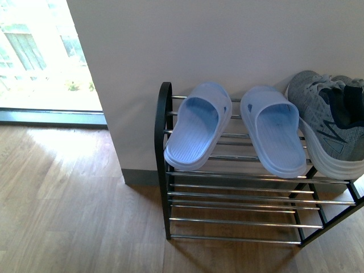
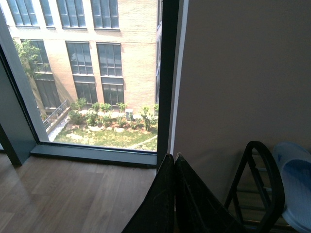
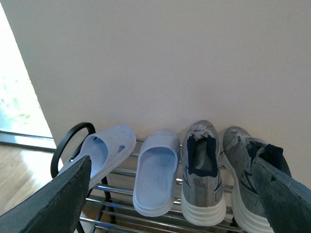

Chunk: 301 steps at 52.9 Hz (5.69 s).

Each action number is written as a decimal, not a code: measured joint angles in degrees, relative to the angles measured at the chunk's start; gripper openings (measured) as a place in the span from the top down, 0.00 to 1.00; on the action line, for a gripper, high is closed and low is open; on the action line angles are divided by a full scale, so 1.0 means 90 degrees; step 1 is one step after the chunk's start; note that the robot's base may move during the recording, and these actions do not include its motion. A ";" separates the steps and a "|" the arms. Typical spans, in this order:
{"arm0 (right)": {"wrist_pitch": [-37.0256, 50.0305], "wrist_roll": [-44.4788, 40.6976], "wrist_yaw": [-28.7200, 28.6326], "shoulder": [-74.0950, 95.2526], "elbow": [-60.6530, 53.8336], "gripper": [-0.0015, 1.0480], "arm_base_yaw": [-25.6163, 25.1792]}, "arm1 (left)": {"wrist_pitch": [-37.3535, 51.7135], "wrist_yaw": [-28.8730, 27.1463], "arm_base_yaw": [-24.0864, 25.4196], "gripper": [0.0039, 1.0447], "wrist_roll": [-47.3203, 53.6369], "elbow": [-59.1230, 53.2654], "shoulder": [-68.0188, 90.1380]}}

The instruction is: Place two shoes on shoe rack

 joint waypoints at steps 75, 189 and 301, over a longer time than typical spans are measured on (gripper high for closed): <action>0.0000 0.0000 0.0000 -0.0005 0.0000 0.09 0.0000 | -0.3274 0.0000 0.0005 0.81 0.0000 0.0000 -0.3213; -0.0015 0.0024 0.0000 -0.0005 0.0000 0.09 0.0000 | -0.3276 0.0000 0.0005 0.09 0.0022 0.0000 -0.3215; -0.0017 0.0024 0.0000 -0.0012 0.0000 0.09 0.0000 | -0.3274 0.0000 0.0005 0.09 0.0022 0.0000 -0.3215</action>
